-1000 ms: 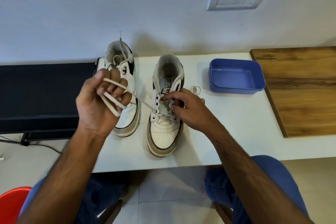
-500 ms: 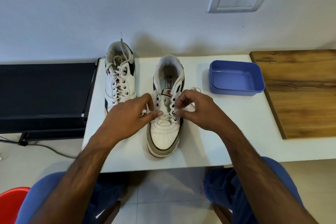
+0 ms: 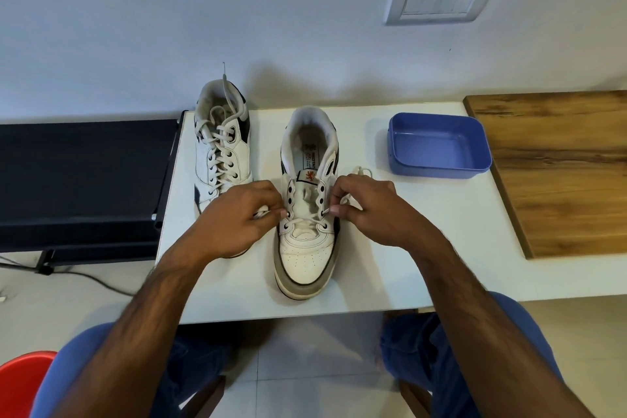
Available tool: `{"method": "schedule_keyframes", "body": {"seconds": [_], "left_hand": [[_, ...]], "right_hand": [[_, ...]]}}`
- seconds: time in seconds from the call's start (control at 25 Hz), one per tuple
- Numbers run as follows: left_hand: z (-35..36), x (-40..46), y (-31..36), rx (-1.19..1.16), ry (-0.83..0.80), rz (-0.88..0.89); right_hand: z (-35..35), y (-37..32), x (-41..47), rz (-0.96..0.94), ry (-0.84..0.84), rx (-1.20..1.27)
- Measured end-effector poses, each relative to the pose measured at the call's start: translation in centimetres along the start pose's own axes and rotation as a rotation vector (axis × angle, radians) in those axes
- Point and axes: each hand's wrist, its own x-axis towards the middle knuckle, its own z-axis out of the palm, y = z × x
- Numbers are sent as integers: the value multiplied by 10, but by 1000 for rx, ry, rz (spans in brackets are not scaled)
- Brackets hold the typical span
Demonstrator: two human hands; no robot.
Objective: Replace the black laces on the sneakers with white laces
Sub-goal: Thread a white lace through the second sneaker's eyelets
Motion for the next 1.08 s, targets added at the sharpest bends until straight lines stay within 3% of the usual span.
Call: {"method": "schedule_keyframes", "body": {"seconds": [0.16,0.24,0.4,0.48,0.52,0.6,0.72,0.84,0.96,1.08], "left_hand": [[-1,-3,3,-89,16,-19],[-7,-6,7,-257,47,-82],[-22,-11,16,-747,308,-90],[-25,-11,17,-894,403,-55],[-25,-10,18,-910,413,-33],[-23,-9,24,-815,401,-10],[-14,-8,38,-620,253,85],[-11,-10,46,-546,103,201],[-18,-11,36,-637,204,140],[-21,-7,16,-779,364,-101]], "right_hand": [[-5,0,-3,51,-119,29],[-8,4,-2,105,-104,96],[-16,12,1,159,300,415],[-10,17,3,149,496,198],[-4,16,3,129,498,95],[7,4,3,-9,443,120],[20,-27,2,-231,211,430],[30,-37,1,-167,-22,585],[16,-30,-3,-190,-108,689],[-7,-21,-12,-206,-297,701]]}}
